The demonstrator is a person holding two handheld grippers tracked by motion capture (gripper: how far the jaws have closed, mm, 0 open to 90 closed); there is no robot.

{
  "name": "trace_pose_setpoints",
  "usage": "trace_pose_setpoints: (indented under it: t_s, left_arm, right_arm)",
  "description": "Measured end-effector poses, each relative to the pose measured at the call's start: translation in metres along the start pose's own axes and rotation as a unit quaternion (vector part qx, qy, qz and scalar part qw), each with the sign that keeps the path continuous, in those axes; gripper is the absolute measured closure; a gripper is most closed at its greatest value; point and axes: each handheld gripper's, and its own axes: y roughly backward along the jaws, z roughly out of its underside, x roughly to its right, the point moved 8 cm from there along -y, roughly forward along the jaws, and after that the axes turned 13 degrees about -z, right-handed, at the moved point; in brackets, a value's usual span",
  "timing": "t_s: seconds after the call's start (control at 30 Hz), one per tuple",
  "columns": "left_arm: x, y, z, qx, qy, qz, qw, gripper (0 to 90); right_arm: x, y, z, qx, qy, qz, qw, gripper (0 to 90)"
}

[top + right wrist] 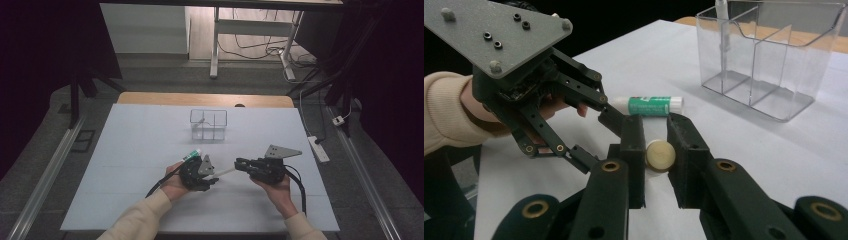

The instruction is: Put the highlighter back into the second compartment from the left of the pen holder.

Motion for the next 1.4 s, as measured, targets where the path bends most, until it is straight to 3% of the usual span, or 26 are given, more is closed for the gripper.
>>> trace_pose_setpoints:
  t_s: [0.23, 0.53, 1.4]
  left_arm:
    - [0.0003, -0.0022, 0.004, -0.008, 0.002, 0.0, 1.0, 51.7]
    - [0.0032, -0.0064, 0.0078, -0.024, -0.014, -0.003, 0.9996, 46.8]
    - [0.0056, -0.0077, 0.0097, -0.029, -0.019, -0.004, 0.9994, 45.1]
  right_arm:
    - [0.0006, 0.0018, 0.002, -0.007, -0.004, 0.009, 0.9999, 77.3]
    - [-0.0017, 0.0007, 0.0017, -0.009, 0.001, 0.014, 0.9999, 77.3]
    - [0.0001, 0.002, 0.0037, -0.006, -0.002, 0.015, 0.9999, 77.2]
